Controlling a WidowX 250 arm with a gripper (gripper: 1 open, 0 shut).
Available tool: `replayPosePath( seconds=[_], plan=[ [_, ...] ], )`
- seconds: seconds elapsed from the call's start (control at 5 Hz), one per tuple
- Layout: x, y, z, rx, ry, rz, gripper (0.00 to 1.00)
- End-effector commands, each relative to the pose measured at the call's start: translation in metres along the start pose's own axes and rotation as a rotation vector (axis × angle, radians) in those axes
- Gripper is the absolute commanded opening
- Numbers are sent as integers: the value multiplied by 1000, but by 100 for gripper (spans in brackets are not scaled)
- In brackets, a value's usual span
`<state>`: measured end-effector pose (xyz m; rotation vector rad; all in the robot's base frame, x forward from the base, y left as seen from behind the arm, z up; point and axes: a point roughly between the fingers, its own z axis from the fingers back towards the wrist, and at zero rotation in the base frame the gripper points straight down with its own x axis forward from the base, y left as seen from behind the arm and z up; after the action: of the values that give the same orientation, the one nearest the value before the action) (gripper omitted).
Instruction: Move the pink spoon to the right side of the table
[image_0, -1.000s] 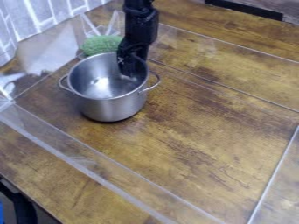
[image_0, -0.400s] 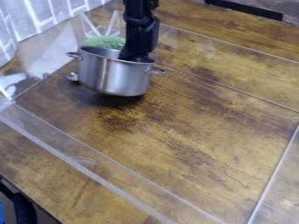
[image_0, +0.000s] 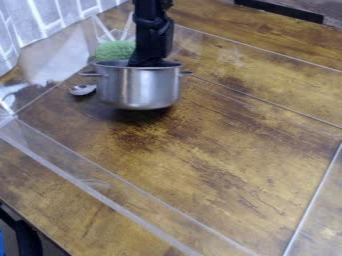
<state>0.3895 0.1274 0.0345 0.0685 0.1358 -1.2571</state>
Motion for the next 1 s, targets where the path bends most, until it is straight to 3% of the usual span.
replayPosePath(
  seconds=[0.0,0.2,0.8],
  plan=[
    [-18,-5,56,114,26,-21,0],
    [-15,-12,56,117,25,-84,0],
    [-6,-7,35,129,55,43,0]
  ],
)
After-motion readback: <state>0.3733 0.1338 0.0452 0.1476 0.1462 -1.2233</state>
